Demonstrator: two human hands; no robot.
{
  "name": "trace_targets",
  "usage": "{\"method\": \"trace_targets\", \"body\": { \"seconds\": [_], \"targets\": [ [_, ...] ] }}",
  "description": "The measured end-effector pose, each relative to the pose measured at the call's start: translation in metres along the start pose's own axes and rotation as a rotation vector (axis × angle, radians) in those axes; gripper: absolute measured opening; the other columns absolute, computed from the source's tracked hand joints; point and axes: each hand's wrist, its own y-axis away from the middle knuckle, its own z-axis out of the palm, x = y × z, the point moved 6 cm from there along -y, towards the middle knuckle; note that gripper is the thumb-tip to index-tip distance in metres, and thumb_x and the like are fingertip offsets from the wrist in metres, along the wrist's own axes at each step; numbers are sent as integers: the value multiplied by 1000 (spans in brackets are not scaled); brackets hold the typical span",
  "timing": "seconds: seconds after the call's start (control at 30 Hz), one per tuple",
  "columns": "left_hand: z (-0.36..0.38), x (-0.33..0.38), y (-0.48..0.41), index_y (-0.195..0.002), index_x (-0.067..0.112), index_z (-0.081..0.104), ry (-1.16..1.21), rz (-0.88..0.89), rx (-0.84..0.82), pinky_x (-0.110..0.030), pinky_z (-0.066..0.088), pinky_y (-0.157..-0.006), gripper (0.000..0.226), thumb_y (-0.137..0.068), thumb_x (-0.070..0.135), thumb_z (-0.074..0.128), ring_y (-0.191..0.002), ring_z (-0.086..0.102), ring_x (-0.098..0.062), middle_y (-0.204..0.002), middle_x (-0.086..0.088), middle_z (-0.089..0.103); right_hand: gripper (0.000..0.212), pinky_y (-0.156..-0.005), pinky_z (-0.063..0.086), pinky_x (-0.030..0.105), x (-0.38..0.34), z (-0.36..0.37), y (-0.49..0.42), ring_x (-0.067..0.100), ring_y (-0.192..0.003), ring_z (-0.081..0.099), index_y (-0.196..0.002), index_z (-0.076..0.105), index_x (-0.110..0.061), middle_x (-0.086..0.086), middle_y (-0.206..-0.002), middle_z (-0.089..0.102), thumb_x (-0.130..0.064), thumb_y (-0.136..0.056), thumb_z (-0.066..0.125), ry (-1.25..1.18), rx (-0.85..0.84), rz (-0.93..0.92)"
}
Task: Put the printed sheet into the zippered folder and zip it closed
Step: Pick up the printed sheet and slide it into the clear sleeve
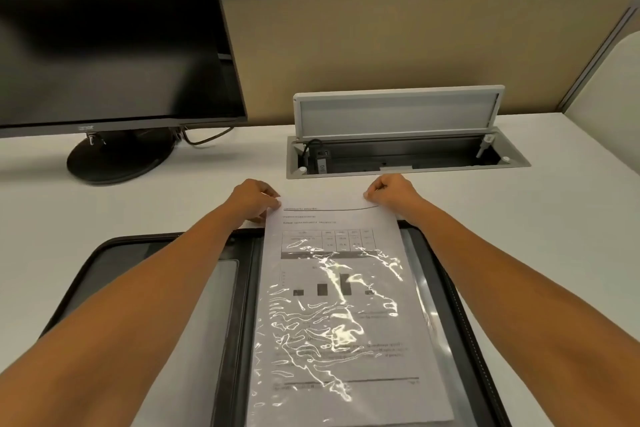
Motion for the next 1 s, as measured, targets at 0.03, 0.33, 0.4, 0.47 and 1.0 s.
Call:
{"method": "trace_targets", "body": {
  "seconds": [0.03,0.33,0.4,0.47,1.0],
  "targets": [
    [0,1,2,-109,0,60,-39,31,10,-28,49,-69,25,-88,13,60,-86,57,-26,-114,-19,62,23,-80,43,26,-2,1,2,25,-96,55,-104,62,-2,17,-113,61,-18,-87,59,46,-31,-21],
    [2,-5,25,-101,5,68,-458,198,75,-31,42,-80,32,-87,33,59,-98,59,-28,-108,-14,67,32,-74,39,28,-35,21,27,18,-82,51,-93,68,-3,7,-88,60,-33,-84,63,412,-274,-219],
    [2,-7,34,-102,9,69,-492,222,148,-37,42,-89,32,-86,35,61,-106,56,-27,-115,-10,64,34,-74,38,29,-42,31,36,18,-81,50,-94,67,-3,5,-85,58,-35,-85,61,440,-314,-252],
    [6,-6,52,-112,13,64,-474,292,226,-40,38,-97,35,-85,36,62,-119,48,-25,-127,-7,55,36,-72,37,28,-48,39,43,18,-77,49,-91,66,-3,4,-81,57,-37,-87,57,460,-335,-285],
    [115,-44,179,-147,34,-3,-715,426,36,-52,-23,-105,94,-64,79,-7,-133,-32,-11,-156,3,-19,41,-93,39,41,-53,72,80,25,-104,53,-108,55,-13,8,-116,60,-49,-88,47,566,-194,-396]
  ]
}}
